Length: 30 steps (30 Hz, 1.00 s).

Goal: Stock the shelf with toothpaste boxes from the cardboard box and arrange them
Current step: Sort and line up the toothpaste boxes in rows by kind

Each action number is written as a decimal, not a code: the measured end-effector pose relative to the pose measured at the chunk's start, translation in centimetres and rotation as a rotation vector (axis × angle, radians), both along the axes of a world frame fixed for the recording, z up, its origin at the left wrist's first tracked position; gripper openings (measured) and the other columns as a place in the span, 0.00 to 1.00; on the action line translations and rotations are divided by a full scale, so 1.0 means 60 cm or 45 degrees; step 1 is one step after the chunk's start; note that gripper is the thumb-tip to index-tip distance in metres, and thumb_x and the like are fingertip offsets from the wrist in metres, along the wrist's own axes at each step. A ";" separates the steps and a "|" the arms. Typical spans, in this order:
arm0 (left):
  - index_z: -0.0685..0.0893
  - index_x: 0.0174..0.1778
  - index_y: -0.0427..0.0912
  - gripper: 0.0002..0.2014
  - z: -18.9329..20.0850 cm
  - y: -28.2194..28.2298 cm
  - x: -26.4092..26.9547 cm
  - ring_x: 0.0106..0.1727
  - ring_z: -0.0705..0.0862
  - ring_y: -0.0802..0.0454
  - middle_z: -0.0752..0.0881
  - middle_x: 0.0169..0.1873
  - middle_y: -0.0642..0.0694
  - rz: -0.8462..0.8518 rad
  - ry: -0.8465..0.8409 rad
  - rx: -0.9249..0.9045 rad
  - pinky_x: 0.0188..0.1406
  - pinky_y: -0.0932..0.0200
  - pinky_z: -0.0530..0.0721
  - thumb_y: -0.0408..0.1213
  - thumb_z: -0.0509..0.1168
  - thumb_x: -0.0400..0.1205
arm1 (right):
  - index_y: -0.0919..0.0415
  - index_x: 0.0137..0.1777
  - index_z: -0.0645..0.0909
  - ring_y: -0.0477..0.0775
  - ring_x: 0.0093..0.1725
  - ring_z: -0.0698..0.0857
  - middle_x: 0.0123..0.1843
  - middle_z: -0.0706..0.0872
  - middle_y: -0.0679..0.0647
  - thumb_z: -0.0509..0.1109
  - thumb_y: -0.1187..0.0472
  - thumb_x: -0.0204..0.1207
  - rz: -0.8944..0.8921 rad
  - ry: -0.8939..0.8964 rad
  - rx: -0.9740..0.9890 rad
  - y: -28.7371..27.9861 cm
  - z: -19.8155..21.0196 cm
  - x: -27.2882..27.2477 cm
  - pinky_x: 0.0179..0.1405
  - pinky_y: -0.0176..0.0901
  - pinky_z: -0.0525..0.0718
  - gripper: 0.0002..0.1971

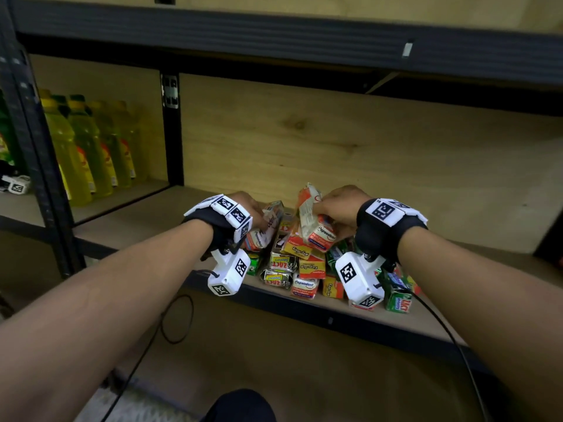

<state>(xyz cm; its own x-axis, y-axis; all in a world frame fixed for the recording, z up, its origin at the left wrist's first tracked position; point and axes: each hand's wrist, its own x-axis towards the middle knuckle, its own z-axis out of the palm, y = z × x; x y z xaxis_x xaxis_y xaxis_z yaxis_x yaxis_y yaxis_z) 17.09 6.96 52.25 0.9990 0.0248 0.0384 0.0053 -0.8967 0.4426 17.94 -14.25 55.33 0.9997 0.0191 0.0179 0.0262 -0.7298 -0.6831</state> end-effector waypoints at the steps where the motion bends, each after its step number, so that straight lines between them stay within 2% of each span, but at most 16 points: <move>1: 0.92 0.55 0.46 0.17 0.006 -0.001 -0.002 0.50 0.88 0.46 0.90 0.52 0.46 0.018 -0.026 -0.042 0.53 0.51 0.89 0.46 0.76 0.71 | 0.60 0.43 0.87 0.61 0.46 0.92 0.45 0.92 0.59 0.79 0.53 0.63 0.003 -0.023 0.047 -0.010 -0.003 -0.001 0.56 0.62 0.90 0.12; 3: 0.91 0.57 0.45 0.18 0.021 -0.004 -0.006 0.46 0.89 0.46 0.91 0.50 0.45 0.028 -0.092 -0.136 0.49 0.51 0.90 0.43 0.77 0.72 | 0.55 0.40 0.86 0.57 0.43 0.88 0.43 0.89 0.57 0.78 0.60 0.68 0.003 -0.055 0.122 -0.030 -0.009 -0.001 0.60 0.62 0.88 0.04; 6: 0.89 0.62 0.46 0.21 0.047 -0.017 -0.013 0.44 0.91 0.45 0.91 0.49 0.45 0.024 -0.136 -0.314 0.47 0.47 0.91 0.42 0.78 0.72 | 0.53 0.39 0.84 0.57 0.43 0.86 0.43 0.88 0.57 0.78 0.62 0.68 -0.022 -0.065 0.151 -0.056 -0.008 -0.006 0.60 0.63 0.88 0.05; 9: 0.89 0.62 0.47 0.21 0.070 -0.043 -0.023 0.42 0.92 0.45 0.92 0.46 0.46 -0.016 -0.144 -0.436 0.43 0.44 0.92 0.41 0.78 0.72 | 0.53 0.39 0.84 0.58 0.44 0.86 0.45 0.88 0.57 0.78 0.61 0.69 -0.038 -0.090 0.154 -0.084 0.002 -0.017 0.60 0.61 0.87 0.05; 14: 0.88 0.60 0.46 0.17 0.092 -0.107 -0.042 0.39 0.92 0.42 0.90 0.49 0.43 -0.123 -0.089 -0.545 0.34 0.44 0.92 0.38 0.77 0.75 | 0.56 0.49 0.85 0.56 0.42 0.85 0.44 0.88 0.55 0.76 0.61 0.73 -0.081 -0.116 0.108 -0.138 0.016 -0.032 0.50 0.51 0.86 0.06; 17: 0.90 0.57 0.45 0.15 0.091 -0.150 -0.043 0.40 0.92 0.43 0.91 0.47 0.43 -0.173 -0.061 -0.590 0.31 0.47 0.91 0.38 0.77 0.74 | 0.56 0.53 0.87 0.57 0.42 0.85 0.46 0.88 0.56 0.77 0.59 0.70 -0.112 -0.100 0.026 -0.173 0.016 -0.034 0.50 0.51 0.87 0.11; 21: 0.92 0.53 0.46 0.15 0.079 -0.201 -0.031 0.42 0.92 0.41 0.92 0.41 0.44 -0.217 -0.029 -0.558 0.38 0.43 0.92 0.40 0.79 0.70 | 0.58 0.54 0.87 0.56 0.37 0.86 0.42 0.89 0.56 0.76 0.60 0.71 -0.146 -0.085 -0.040 -0.209 0.002 -0.044 0.38 0.44 0.84 0.11; 24: 0.92 0.43 0.47 0.12 0.067 -0.235 -0.022 0.41 0.91 0.39 0.90 0.33 0.45 -0.253 -0.020 -0.477 0.40 0.38 0.91 0.44 0.79 0.66 | 0.64 0.59 0.87 0.57 0.36 0.84 0.40 0.87 0.56 0.75 0.60 0.72 -0.185 -0.058 -0.087 -0.224 -0.009 -0.048 0.38 0.45 0.84 0.16; 26: 0.85 0.35 0.48 0.12 0.061 -0.256 -0.015 0.35 0.85 0.45 0.85 0.33 0.46 -0.285 -0.037 -0.394 0.44 0.33 0.89 0.50 0.76 0.62 | 0.69 0.64 0.84 0.58 0.35 0.80 0.37 0.83 0.58 0.73 0.58 0.73 -0.199 -0.028 -0.186 -0.227 -0.013 -0.052 0.39 0.47 0.81 0.22; 27: 0.82 0.35 0.50 0.14 0.060 -0.265 -0.013 0.34 0.82 0.49 0.82 0.33 0.46 -0.304 -0.034 -0.357 0.46 0.34 0.88 0.52 0.74 0.62 | 0.70 0.65 0.83 0.60 0.36 0.81 0.37 0.84 0.60 0.72 0.57 0.74 -0.200 -0.016 -0.223 -0.227 -0.014 -0.054 0.41 0.47 0.82 0.23; 28: 0.81 0.36 0.51 0.15 0.061 -0.272 -0.011 0.34 0.81 0.50 0.82 0.34 0.46 -0.311 -0.032 -0.321 0.47 0.36 0.88 0.54 0.73 0.61 | 0.70 0.65 0.83 0.65 0.38 0.85 0.40 0.87 0.63 0.71 0.56 0.74 -0.197 -0.013 -0.237 -0.227 -0.016 -0.057 0.45 0.49 0.86 0.23; 30: 0.87 0.36 0.46 0.17 0.062 -0.281 -0.007 0.36 0.86 0.48 0.88 0.36 0.45 -0.313 -0.041 -0.216 0.49 0.42 0.89 0.57 0.72 0.63 | 0.70 0.62 0.85 0.70 0.49 0.90 0.50 0.91 0.67 0.71 0.54 0.76 -0.186 0.004 -0.230 -0.230 -0.022 -0.058 0.55 0.61 0.90 0.21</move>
